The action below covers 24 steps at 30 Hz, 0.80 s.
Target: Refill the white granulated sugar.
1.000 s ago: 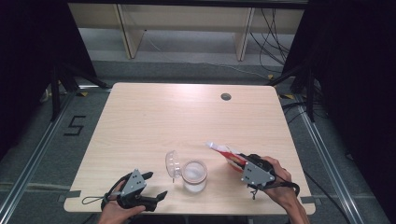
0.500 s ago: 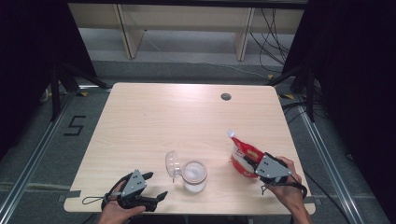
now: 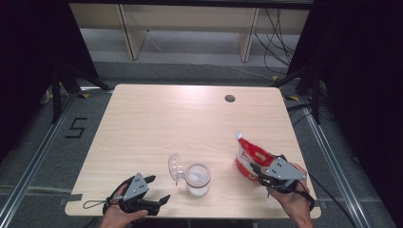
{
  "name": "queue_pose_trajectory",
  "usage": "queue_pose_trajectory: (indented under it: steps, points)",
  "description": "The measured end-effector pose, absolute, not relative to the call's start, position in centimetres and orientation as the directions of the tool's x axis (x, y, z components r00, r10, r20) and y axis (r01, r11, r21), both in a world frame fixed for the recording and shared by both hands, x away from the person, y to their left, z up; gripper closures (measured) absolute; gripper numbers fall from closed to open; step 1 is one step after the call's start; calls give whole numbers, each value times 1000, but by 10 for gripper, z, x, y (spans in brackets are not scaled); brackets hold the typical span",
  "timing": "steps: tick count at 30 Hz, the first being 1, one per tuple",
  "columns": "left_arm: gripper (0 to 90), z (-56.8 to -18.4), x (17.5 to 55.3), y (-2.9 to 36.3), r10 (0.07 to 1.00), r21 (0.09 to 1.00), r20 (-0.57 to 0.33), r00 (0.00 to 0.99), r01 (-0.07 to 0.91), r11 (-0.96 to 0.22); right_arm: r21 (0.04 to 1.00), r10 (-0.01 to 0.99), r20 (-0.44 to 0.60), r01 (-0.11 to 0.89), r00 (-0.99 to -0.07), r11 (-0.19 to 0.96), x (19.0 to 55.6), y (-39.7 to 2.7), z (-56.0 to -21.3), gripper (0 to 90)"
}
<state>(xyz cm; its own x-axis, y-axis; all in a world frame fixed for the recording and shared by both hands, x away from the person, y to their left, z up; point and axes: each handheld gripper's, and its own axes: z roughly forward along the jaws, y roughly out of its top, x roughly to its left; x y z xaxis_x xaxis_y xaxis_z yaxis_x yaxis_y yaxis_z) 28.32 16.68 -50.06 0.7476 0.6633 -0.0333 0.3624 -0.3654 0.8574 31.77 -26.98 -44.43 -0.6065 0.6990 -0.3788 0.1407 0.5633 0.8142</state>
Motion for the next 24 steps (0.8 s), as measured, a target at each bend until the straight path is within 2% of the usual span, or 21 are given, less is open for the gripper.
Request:
queue_pose_trajectory:
  steps: [8, 12, 16, 19, 20, 21, 22, 24]
  points:
    - [162, -501, 283, 169, 672, 854, -29, 740, 367, -368, 867, 773, -278, 198, -571, 458, 304, -268, -445, 366]
    - [162, -500, 283, 168, 668, 862, -61, 742, 376, -340, 873, 805, -252, 233, -536, 429, 296, -268, -445, 345]
    - [161, -500, 284, 167, 662, 857, -92, 744, 397, -328, 877, 819, -238, 248, -522, 412, 289, -273, -447, 327]
    - [161, -498, 283, 166, 657, 856, -73, 751, 386, -345, 886, 833, -184, 279, -522, 370, 282, -274, -451, 325]
    - [161, -499, 283, 164, 657, 865, -84, 749, 382, -326, 888, 828, -213, 251, -518, 385, 281, -274, -452, 324]
    - [161, -498, 284, 165, 652, 861, -66, 755, 374, -345, 886, 838, -180, 285, -515, 366, 278, -272, -453, 323]
    - [161, -498, 282, 164, 665, 859, -92, 741, 397, -324, 881, 825, -193, 277, -531, 385, 278, -274, -453, 319]
    - [161, -498, 284, 166, 652, 864, -70, 755, 373, -340, 883, 827, -187, 279, -531, 378, 277, -273, -456, 315]
